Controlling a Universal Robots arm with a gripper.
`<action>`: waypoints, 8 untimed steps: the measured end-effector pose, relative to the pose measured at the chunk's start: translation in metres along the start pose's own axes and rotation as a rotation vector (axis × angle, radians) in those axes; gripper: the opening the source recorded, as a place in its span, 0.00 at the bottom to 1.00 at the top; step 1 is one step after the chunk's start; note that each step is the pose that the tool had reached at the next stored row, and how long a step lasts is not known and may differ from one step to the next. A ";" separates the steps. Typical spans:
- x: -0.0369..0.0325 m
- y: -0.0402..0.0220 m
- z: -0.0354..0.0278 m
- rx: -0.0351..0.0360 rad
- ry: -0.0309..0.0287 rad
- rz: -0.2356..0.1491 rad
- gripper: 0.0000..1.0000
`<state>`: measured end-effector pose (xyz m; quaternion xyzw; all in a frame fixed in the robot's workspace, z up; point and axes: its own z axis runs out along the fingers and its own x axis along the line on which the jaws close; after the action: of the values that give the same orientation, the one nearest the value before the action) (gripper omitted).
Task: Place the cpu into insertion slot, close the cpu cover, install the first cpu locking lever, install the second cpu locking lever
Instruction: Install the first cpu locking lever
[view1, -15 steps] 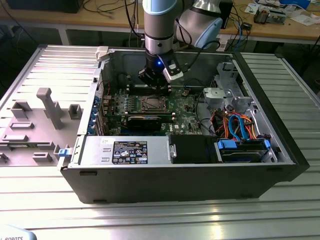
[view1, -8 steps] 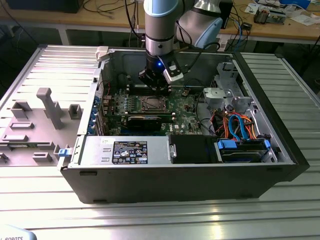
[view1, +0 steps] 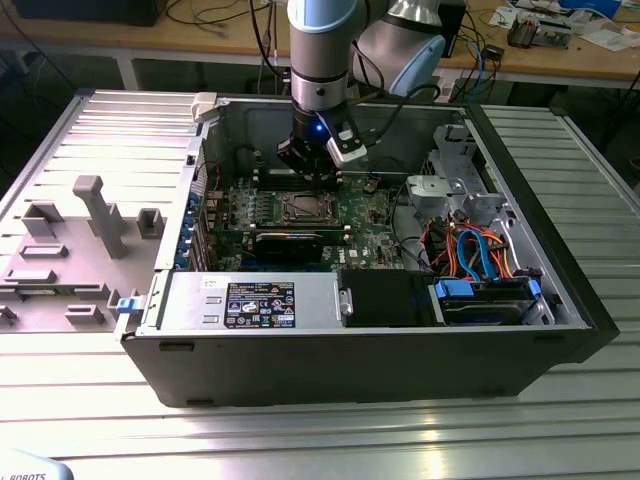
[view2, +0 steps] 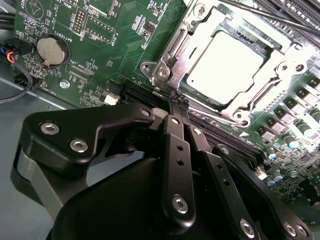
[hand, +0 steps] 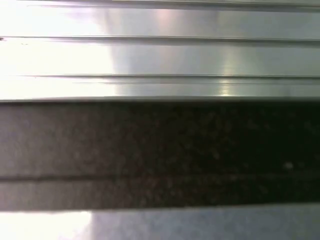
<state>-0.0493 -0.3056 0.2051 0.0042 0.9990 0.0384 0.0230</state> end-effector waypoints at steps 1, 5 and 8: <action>0.0000 0.0000 0.0003 0.0003 0.0001 0.000 0.12; -0.0003 -0.0001 0.0011 0.0049 0.0001 0.000 0.12; -0.0005 -0.0001 0.0017 0.0073 0.0000 0.000 0.12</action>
<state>-0.0488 -0.3055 0.2035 0.0042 0.9991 0.0347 0.0230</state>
